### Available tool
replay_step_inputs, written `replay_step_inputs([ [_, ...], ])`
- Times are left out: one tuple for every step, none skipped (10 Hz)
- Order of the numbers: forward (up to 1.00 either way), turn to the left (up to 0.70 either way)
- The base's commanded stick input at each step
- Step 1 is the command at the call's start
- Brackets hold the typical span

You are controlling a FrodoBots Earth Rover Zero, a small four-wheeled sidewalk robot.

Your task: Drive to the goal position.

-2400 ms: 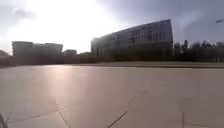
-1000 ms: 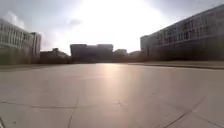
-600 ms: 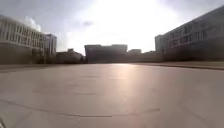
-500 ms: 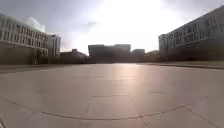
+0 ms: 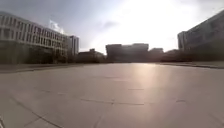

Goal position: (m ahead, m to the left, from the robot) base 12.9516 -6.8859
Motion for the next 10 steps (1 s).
replay_step_inputs([
  [1.0, 0.42],
  [1.0, 0.42],
  [1.0, 0.33],
  [1.0, 0.18],
  [1.0, 0.11],
  [1.0, 0.04],
  [1.0, 0.03],
  [0.95, 0.03],
  [0.4, 0.01],
  [0.0, 0.0],
])
